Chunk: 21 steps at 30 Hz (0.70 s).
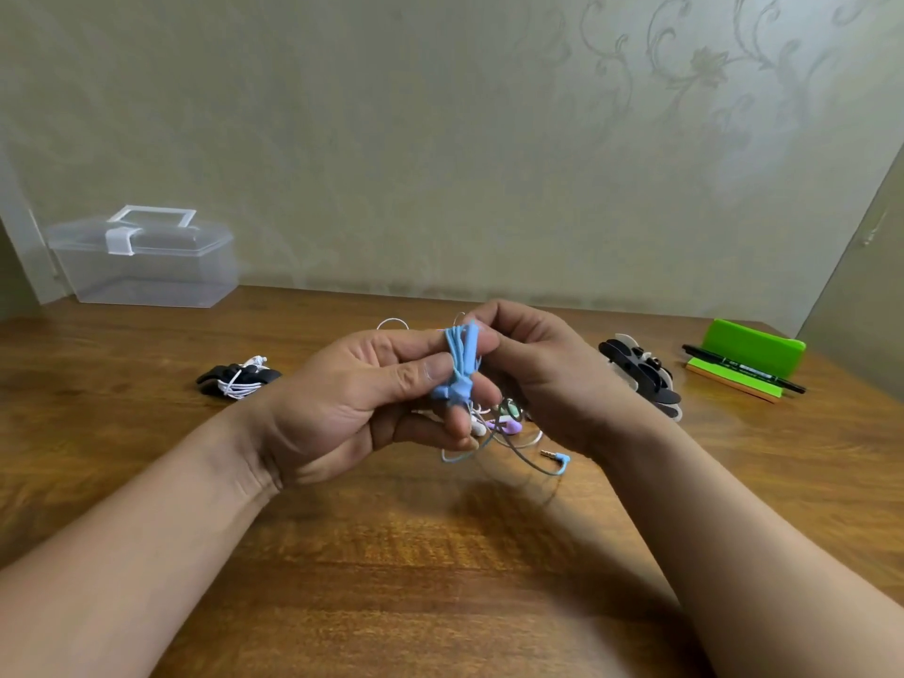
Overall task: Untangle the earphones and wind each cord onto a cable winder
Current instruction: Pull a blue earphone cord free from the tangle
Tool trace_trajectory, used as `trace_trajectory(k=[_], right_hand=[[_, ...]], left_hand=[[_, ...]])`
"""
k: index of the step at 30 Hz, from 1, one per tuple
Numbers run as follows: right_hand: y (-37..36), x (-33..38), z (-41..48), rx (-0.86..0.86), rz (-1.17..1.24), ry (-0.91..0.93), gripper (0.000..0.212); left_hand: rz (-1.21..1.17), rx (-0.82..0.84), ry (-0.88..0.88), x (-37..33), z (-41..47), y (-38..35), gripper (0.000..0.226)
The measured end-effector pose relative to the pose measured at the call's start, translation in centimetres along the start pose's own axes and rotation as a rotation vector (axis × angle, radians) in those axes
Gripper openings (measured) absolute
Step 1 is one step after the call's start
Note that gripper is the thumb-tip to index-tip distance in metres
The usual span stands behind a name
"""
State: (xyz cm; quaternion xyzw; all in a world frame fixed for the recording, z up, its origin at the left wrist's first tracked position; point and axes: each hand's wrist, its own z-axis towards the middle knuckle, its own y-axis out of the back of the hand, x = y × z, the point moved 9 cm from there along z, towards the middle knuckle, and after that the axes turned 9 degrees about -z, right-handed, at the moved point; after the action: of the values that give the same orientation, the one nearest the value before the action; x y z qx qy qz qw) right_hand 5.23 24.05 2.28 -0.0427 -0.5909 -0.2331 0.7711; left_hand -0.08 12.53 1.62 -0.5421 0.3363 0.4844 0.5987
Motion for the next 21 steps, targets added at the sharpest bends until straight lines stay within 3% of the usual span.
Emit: trace_trajectory(k=[5,9,12,17,21], right_hand=[[0.3,0.3,-0.1,-0.101,-0.161,0.051,0.015],[-0.4,0.1,-0.2,-0.052,-0.240,0.018,0.023],[-1.0,-0.3,-0.3,-0.014,-0.545,-0.007,0.021],[-2.8,-0.1,-0.9,0.070,-0.885,-0.013,0.032],[-3.1,1.4,-1.3,0.057,-1.032,0.065,0.031]], left_hand=[[-0.027,-0.047,-0.013,-0.2,0.2,0.5,0.034],[-0.040,-0.139,-0.088,-1.1,0.4,1.5,0.036],[-0.021,-0.253,-0.170,-2.3,0.3,3.3,0.040],[0.495,-0.394,-0.238,-2.9,0.1,5.2,0.035],[0.741,-0.312,-0.177,-2.1,0.3,4.9,0.036]])
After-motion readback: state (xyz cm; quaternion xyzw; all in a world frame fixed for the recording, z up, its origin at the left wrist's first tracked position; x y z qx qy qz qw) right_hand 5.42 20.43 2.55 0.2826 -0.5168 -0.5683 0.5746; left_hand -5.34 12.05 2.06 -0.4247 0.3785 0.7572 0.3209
